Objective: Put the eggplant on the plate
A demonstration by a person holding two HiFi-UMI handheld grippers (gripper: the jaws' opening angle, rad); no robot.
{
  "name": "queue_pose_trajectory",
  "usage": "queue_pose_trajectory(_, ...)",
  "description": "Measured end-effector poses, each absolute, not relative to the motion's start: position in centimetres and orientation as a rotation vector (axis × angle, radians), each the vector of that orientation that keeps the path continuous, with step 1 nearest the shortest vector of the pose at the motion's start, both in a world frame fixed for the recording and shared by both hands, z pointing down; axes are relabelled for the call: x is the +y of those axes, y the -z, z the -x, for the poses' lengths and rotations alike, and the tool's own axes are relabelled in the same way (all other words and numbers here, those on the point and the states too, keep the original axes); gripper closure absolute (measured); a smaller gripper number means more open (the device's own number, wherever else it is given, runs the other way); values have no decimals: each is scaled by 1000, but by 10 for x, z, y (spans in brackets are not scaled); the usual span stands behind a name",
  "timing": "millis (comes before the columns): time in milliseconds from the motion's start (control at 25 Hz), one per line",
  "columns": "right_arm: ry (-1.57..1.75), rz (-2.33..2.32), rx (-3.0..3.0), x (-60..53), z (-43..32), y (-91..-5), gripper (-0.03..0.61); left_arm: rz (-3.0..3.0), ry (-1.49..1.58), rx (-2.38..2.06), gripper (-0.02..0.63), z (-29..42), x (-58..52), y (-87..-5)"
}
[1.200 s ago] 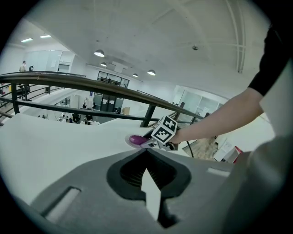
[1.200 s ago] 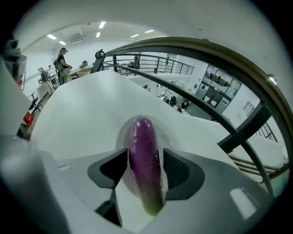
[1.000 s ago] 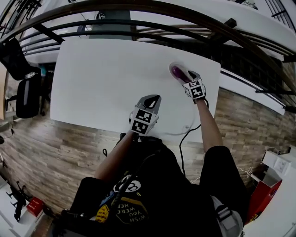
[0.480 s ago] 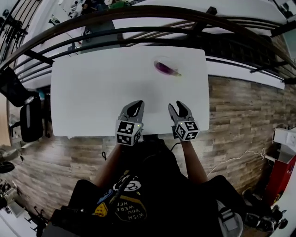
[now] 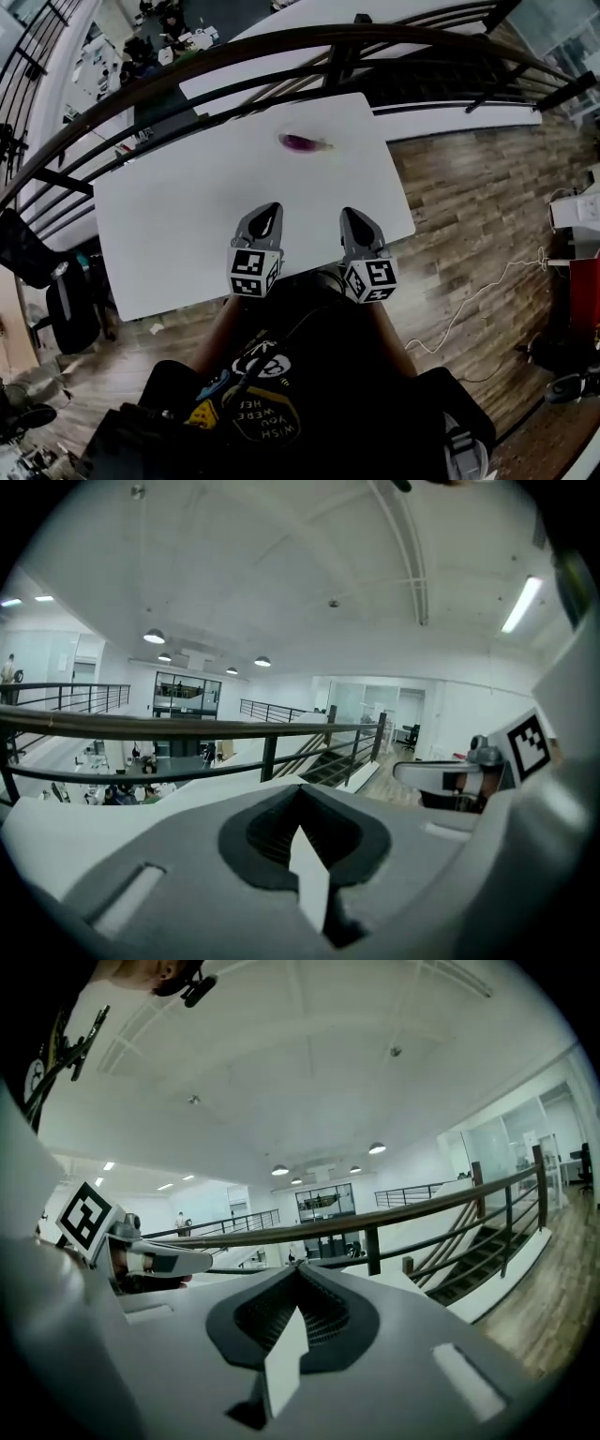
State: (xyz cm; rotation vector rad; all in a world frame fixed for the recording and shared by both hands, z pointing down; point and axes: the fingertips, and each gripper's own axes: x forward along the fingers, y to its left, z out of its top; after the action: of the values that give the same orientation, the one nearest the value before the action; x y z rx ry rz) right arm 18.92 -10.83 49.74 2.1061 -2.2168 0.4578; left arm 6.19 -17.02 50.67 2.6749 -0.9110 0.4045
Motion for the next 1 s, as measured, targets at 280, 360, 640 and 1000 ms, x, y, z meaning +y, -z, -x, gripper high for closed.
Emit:
queue_pose_trajectory(280,-446,-2162,-2189,-88,-180,-484,580,-2742,-395,-847,609,-61,-155,-493)
queue_pose_trajectory(360,-470,-2173,-2184,-86,-181,-486,580,-2747,-394,-840,609,-62,-154,-491)
queue_pose_trajectory(640,-503,-2136,-2230,-82,-174,-482,580,-2752,-403,-817,609,-61,-146,-490)
queue_pose_trajectory(1000,-526,-2083,-2272,-85,-167,-484,580,-2755,-406,-806,609,-63,-145,-490)
